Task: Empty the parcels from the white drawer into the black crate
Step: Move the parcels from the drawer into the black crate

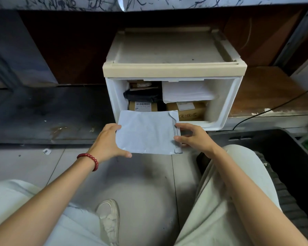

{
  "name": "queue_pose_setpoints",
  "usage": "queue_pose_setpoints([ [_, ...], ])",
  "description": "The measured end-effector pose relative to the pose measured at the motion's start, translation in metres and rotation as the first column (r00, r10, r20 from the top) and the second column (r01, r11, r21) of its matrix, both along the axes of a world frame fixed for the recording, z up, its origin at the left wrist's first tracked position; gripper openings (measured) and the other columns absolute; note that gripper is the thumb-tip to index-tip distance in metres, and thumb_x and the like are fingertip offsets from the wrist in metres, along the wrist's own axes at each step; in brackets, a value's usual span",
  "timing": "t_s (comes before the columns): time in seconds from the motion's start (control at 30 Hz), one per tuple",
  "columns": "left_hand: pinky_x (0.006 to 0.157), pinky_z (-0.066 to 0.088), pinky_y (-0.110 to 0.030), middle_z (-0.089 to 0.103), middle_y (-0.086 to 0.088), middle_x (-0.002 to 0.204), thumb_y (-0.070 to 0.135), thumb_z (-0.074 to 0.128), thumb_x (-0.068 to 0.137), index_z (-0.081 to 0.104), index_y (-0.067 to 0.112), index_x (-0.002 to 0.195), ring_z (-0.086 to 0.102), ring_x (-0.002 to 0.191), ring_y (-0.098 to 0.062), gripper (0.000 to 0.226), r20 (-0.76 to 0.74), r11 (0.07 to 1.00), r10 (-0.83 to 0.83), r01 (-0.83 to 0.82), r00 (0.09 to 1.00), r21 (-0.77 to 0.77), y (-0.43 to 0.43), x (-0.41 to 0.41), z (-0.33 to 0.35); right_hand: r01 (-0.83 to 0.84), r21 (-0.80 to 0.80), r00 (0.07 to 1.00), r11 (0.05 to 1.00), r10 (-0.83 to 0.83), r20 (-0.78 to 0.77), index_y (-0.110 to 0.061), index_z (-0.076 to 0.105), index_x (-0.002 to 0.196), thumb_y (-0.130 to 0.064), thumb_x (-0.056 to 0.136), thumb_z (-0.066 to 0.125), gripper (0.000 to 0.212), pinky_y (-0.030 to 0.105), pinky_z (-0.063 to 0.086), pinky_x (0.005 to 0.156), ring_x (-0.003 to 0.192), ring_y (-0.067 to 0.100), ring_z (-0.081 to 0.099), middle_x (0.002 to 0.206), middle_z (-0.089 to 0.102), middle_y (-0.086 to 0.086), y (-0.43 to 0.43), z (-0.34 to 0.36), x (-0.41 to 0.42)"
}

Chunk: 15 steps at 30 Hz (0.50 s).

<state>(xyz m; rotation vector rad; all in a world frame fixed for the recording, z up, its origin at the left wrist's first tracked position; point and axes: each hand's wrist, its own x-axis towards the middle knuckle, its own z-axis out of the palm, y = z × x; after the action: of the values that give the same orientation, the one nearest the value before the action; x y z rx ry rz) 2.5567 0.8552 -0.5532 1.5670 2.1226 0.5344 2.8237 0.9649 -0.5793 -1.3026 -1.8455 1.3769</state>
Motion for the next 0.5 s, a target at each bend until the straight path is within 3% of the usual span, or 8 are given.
queue_pose_setpoints([
  [0.17, 0.101, 0.033, -0.023, 0.032, 0.002, 0.144, 0.031, 0.092, 0.055, 0.041, 0.007, 0.142, 0.04, 0.125, -0.015, 0.103, -0.049, 0.998, -0.055, 0.057, 0.997, 0.041, 0.003, 0.002, -0.001, -0.035, -0.017, 0.999, 0.999, 0.036, 0.037, -0.008, 0.048, 0.14, -0.03, 0.066, 0.088, 0.087, 0.038, 0.054, 0.093, 0.107, 0.02, 0.064, 0.125, 0.063, 0.0, 0.003, -0.001, 0.006],
  [0.3, 0.102, 0.03, -0.02, 0.04, 0.002, 0.14, 0.028, 0.091, 0.059, 0.051, 0.009, 0.136, 0.041, 0.126, -0.013, 0.089, -0.072, 0.99, -0.094, 0.101, 0.993, 0.101, 0.006, 0.002, 0.001, 0.012, -0.025, 1.0, 1.0, -0.011, 0.026, -0.007, 0.05, 0.138, -0.026, 0.075, 0.082, 0.073, 0.037, 0.051, 0.098, 0.108, 0.02, 0.063, 0.121, 0.063, 0.004, 0.007, -0.005, 0.008],
  [0.4, 0.095, 0.031, -0.013, 0.052, -0.002, 0.127, 0.017, 0.086, 0.067, 0.063, 0.008, 0.121, 0.05, 0.114, -0.013, 0.06, -0.113, 0.973, -0.077, 0.099, 0.991, 0.206, 0.009, 0.001, -0.002, 0.035, -0.031, 0.999, 0.999, -0.035, 0.003, -0.008, 0.05, 0.139, -0.04, 0.08, 0.076, 0.072, 0.031, 0.056, 0.089, 0.107, 0.015, 0.061, 0.129, 0.057, 0.005, 0.007, -0.004, 0.005],
  [0.5, 0.09, 0.043, -0.02, 0.06, -0.003, 0.109, 0.013, 0.079, 0.076, 0.073, 0.009, 0.101, 0.058, 0.1, -0.015, 0.026, -0.105, 0.941, -0.023, 0.057, 0.994, 0.334, 0.012, 0.0, -0.002, 0.04, -0.036, 0.999, 0.999, -0.04, 0.004, -0.016, 0.052, 0.138, -0.054, 0.082, 0.067, 0.069, 0.03, 0.057, 0.086, 0.098, 0.009, 0.062, 0.122, 0.059, -0.001, 0.002, 0.002, 0.002],
])
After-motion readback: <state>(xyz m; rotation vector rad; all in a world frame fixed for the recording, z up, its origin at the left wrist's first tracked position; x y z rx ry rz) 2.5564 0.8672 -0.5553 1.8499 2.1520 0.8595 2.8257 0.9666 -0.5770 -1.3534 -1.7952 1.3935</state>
